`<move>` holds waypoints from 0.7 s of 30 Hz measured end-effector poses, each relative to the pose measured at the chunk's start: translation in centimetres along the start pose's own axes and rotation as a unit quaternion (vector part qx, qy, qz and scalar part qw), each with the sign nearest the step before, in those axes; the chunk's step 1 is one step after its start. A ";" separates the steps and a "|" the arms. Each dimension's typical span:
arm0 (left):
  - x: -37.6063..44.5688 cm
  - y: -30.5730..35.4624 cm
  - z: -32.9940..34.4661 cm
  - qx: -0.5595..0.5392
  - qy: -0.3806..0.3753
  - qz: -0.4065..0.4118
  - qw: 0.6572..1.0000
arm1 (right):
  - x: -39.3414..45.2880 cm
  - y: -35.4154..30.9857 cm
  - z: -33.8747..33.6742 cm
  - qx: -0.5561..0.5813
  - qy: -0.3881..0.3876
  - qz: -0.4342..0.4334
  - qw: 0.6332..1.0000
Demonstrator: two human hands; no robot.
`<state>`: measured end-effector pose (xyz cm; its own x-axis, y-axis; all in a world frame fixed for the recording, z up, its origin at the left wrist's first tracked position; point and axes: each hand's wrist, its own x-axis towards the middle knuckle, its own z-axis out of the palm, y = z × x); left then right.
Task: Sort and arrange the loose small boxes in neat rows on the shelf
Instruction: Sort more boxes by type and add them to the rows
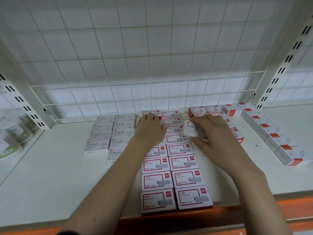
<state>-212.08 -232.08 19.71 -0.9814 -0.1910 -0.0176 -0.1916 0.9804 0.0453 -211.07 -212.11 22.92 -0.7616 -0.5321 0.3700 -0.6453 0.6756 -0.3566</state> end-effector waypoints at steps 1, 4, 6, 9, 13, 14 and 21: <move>0.0 0.0 -0.1 0.001 -0.003 -0.001 1.000 | -0.1 0.0 0.0 -0.002 -0.001 0.000 1.000; 0.0 0.0 -0.3 -0.004 -0.007 0.000 1.000 | -0.4 0.0 -0.2 -0.004 -0.008 0.003 1.000; 0.0 0.0 -0.4 -0.010 -0.006 -0.002 1.000 | -0.6 0.0 -0.4 -0.002 -0.012 0.000 1.000; -0.3 0.0 -0.4 -0.020 -0.010 -0.009 1.000 | -0.9 0.1 -0.4 0.000 -0.022 -0.005 1.000; -2.4 0.1 -1.2 -0.034 0.000 -0.032 0.999 | -1.2 -0.4 0.1 0.010 -0.037 -0.019 0.999; -3.3 0.1 -1.6 -0.042 0.009 -0.038 0.998 | -1.2 -0.7 0.2 0.011 -0.043 -0.026 0.999; -10.8 -2.7 -3.2 -0.080 0.106 -0.083 0.988 | -1.1 -3.8 1.8 0.011 -0.070 -0.082 0.994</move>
<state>-200.99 -232.79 22.98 -0.9131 -0.3702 0.1709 -0.3316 0.9181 0.2171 -207.90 -214.96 22.34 -0.6454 -0.7016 0.3019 -0.7619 0.5633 -0.3197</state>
